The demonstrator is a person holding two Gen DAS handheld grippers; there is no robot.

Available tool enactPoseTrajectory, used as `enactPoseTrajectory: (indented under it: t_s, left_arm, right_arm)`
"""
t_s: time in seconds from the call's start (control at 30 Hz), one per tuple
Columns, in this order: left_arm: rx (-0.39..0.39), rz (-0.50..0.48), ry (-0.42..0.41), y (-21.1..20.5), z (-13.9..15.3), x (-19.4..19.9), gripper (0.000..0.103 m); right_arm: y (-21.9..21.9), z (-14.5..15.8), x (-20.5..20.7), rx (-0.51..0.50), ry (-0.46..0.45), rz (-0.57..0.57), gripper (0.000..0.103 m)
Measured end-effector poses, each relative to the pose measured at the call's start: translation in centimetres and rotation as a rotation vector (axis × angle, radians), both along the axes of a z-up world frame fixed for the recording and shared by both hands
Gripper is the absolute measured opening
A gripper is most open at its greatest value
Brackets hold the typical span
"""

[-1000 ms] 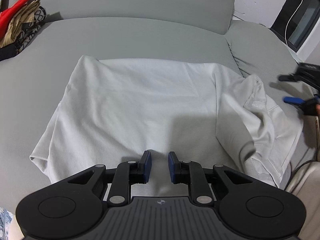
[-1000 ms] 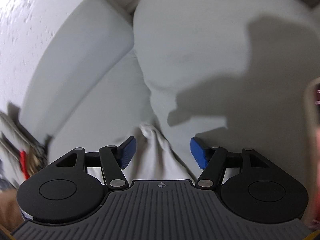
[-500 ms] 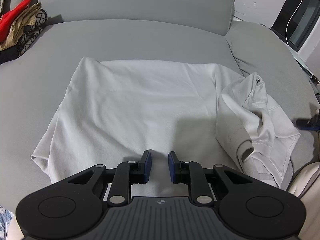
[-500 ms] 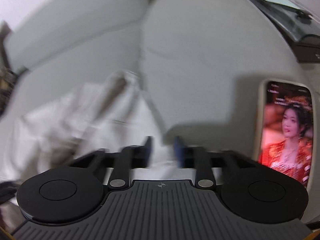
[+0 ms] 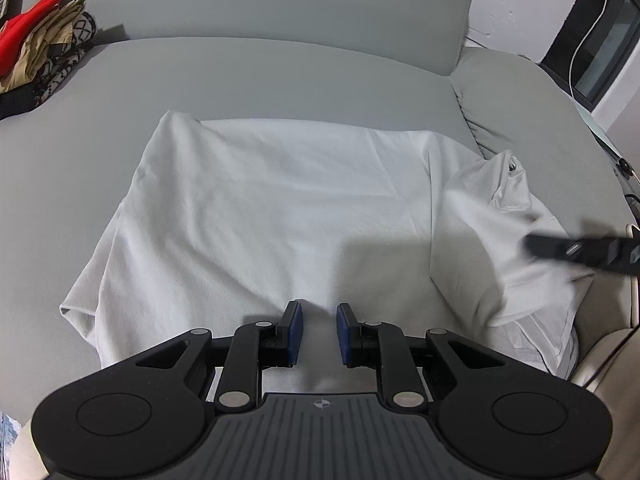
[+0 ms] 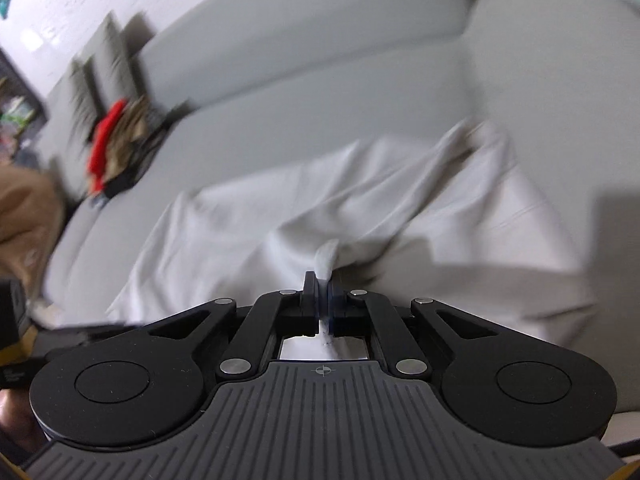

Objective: Fold clothes

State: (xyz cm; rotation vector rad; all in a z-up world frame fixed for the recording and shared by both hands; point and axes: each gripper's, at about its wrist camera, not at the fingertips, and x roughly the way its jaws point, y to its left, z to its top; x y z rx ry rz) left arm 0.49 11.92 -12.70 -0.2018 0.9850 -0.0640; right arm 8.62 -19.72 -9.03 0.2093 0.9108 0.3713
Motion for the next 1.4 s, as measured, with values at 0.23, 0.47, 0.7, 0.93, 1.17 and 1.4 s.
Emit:
enactPoseTrajectory:
  t_s: [0.23,0.47,0.7,0.93,1.17,1.4]
  left_arm:
    - [0.007,-0.021,0.002,0.0,0.2,0.0,0.017]
    - [0.052,-0.047,0.0,-0.7,0.3,-0.1,0.017]
    - [0.053,-0.054,-0.003,-0.9,0.1,-0.1,0.017]
    - [0.02,-0.053,-0.001,-0.3,0.0,-0.1,0.017]
    - [0.001,-0.054,-0.002,0.0,0.0,0.1,0.017]
    - [-0.017,-0.048,-0.008,0.4,0.0,0.0,0.017]
  right_arm:
    - [-7.8,2.8,-1.1,-0.262,0.064,-0.095,0.005]
    - [-9.4,3.9,0.9,-0.21,0.034,-0.227,0.053]
    - [-8.5,1.9,10.8,0.067,0.025,-0.199,0.029]
    - [-6.0,-2.7,17.5,0.047,0.166,-0.201,0.03]
    - [-4.4,-3.8,18.1,-0.102,0.035,-0.272,0.002]
    - [-6.0,-4.1,17.5,-0.166,-0.053,-0.326,0.004]
